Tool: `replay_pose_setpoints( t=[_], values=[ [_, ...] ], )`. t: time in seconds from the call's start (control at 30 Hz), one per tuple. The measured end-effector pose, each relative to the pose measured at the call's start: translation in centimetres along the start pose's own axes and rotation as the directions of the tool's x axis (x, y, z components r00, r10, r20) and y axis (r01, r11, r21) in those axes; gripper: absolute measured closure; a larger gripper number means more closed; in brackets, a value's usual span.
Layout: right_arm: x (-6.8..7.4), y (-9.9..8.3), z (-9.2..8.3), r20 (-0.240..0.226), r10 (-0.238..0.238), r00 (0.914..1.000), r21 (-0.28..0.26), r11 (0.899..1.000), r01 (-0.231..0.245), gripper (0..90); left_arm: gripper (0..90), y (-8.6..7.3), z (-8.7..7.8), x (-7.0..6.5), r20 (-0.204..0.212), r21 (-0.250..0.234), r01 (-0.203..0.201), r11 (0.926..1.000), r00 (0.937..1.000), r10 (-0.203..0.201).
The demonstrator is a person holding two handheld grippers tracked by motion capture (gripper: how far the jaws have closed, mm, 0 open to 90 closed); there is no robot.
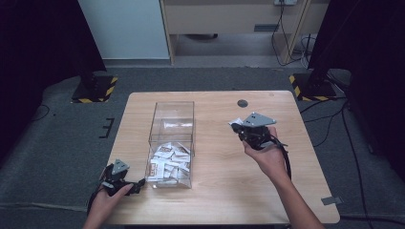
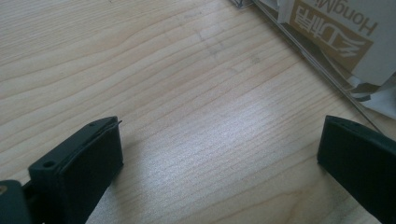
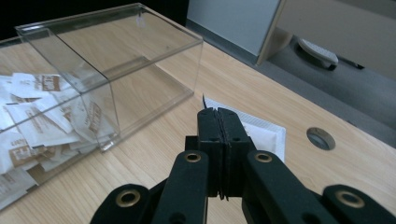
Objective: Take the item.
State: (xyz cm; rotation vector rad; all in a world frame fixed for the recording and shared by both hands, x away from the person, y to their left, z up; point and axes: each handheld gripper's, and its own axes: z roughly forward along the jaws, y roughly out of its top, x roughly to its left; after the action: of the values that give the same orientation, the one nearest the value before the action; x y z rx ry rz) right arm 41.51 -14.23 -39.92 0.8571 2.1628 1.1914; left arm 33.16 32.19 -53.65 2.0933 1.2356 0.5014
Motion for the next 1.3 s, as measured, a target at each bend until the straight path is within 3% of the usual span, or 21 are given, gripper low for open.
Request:
replay_pose_setpoints(
  t=[0.17, 0.87, 1.3],
  values=[
    [-0.7, -0.7, 0.1, 0.013, 0.028, 0.9995, 0.007, 1.000, -0.028, 89.3, 0.0, 0.0, 0.0, 0.0, 0.000, 0.000, 0.000, 1.0000, 1.0000, 0.000],
    [-2.3, -3.1, 0.1, 0.048, 0.058, 0.9972, 0.034, 0.998, -0.060, 89.3, 0.0, 0.0, 0.0, 0.0, 0.000, 0.001, -0.002, 1.0000, 1.0000, 0.002],
    [-2.7, -4.9, 0.4, 0.057, 0.075, 0.9955, 0.059, 0.995, -0.079, 89.3, 0.0, 0.0, 0.0, 0.0, 0.000, 0.000, 0.000, 1.0000, 1.0000, 0.000]
  ],
)
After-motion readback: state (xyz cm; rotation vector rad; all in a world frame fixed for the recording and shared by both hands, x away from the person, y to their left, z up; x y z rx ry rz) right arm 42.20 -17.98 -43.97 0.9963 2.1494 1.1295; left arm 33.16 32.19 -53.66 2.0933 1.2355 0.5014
